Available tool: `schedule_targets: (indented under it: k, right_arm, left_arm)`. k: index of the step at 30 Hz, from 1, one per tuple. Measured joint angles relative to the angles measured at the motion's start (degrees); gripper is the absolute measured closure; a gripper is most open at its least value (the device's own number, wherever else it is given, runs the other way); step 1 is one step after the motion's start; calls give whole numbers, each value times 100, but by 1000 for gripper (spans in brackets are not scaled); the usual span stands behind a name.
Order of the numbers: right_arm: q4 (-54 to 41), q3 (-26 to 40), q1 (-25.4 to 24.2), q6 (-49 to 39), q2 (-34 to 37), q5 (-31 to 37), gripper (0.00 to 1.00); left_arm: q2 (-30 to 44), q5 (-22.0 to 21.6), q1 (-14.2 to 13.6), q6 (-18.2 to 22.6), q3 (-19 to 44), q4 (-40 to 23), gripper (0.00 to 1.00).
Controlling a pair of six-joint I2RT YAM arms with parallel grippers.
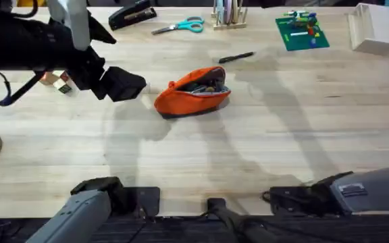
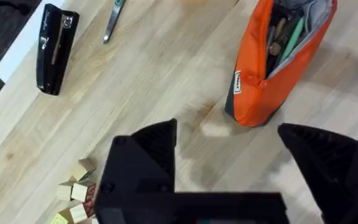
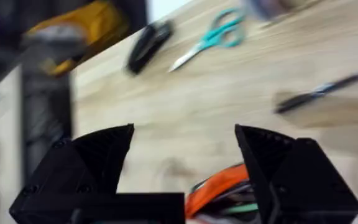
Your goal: Unzip the bag, pick up the pens from the table one at a time and place them inside, then zip the bag closed.
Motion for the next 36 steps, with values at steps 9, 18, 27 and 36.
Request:
schedule_targets:
  k: [9,18,27,36]
  right_arm:
    - [-806,0,234,247,104,3290,4]
    - [-776,0,329,630,1001,3812,4]
    - [-577,1,334,887,3008,3892,11]
    - [-738,118,393,878,3145,4124,262]
  left_arm:
    - [0,0,0,0,0,0,8]
    - [0,0,0,0,0,0,8]
    - [0,0,0,0,0,0,8]
    - [0,-2,0,0,0,-2,8]
